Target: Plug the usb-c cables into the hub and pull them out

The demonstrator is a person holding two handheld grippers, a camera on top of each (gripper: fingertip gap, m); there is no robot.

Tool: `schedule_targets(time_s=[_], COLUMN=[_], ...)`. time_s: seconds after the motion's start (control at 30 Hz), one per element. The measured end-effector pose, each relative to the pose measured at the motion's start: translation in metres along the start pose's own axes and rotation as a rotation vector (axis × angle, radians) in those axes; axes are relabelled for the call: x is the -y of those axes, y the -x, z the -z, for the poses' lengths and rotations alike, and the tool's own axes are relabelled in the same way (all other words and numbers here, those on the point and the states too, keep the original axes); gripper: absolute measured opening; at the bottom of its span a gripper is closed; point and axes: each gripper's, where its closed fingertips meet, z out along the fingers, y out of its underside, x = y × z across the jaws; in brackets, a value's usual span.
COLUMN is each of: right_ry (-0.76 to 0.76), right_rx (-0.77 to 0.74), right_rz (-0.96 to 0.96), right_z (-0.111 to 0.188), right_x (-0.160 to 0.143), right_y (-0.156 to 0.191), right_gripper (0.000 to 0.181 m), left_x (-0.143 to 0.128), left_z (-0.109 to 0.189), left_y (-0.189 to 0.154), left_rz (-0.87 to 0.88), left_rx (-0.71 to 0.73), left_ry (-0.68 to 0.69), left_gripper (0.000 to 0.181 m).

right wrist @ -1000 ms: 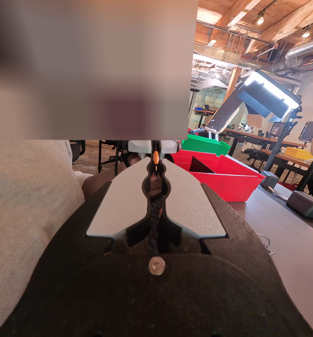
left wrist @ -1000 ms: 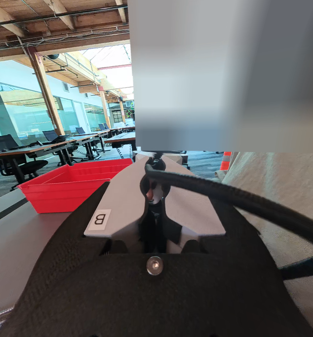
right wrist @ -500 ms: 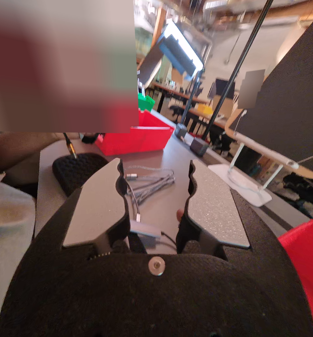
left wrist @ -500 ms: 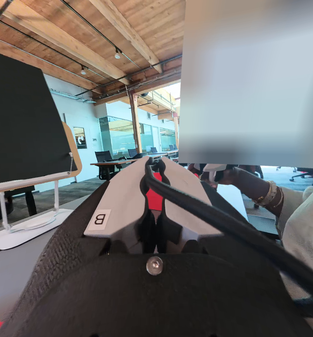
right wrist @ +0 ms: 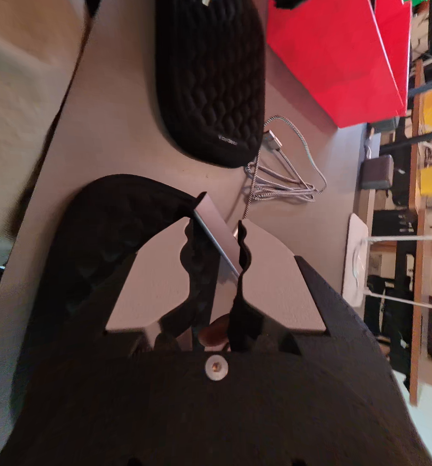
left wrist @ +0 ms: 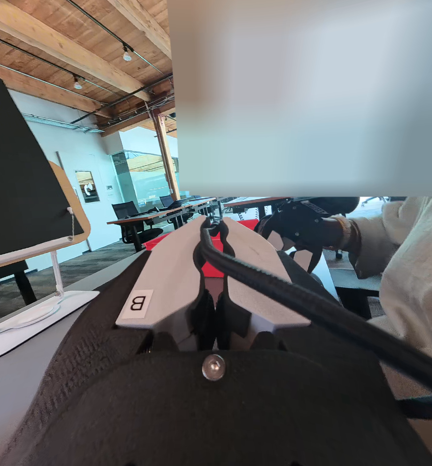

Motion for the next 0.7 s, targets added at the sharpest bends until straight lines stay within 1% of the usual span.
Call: schedule_targets(time_s=[0.07, 0.2, 0.3, 0.37, 0.43, 0.53, 0.6, 0.67, 0.7], right_ry=[-0.034, -0.113, -0.138, -0.150, -0.168, -0.208, -0.256, -0.264, -0.250], right_rx=[0.012, -0.030, -0.012, 0.040, 0.037, -0.108, -0.209, -0.295, -0.338], right_rz=[0.010, 0.014, 0.025, 0.001, -0.008, -0.076, -0.170, -0.212, -0.193], right_z=[-0.007, -0.013, -0.022, -0.026, -0.026, -0.020, -0.008, 0.005, 0.010], right_x=[-0.004, -0.008, -0.007, -0.007, -0.006, 0.002, 0.014, 0.024, 0.030], right_y=[0.005, 0.003, 0.003, 0.007, 0.005, -0.017, -0.042, -0.064, -0.071], right_gripper=[0.035, 0.036, 0.030, 0.023, 0.020, 0.011, 0.007, 0.008, 0.008], left_x=[-0.004, -0.009, -0.012, -0.017, -0.023, -0.036, -0.045, -0.049, -0.049], left_z=[-0.002, -0.005, -0.006, -0.007, -0.009, -0.013, -0.015, -0.017, -0.019], left_y=[-0.005, -0.014, -0.019, -0.022, -0.023, -0.026, -0.028, -0.028, -0.031], left_rz=[-0.024, -0.047, -0.039, -0.044, -0.064, -0.123, -0.191, -0.283, -0.335], left_rx=[-0.023, -0.072, -0.106, -0.119, -0.120, -0.122, -0.107, -0.080, -0.078], left_ry=[0.018, 0.033, 0.028, 0.046, 0.073, 0.135, 0.191, 0.232, 0.240], left_gripper=[0.005, 0.005, 0.005, 0.005, 0.005, 0.005, 0.005, 0.005, 0.004])
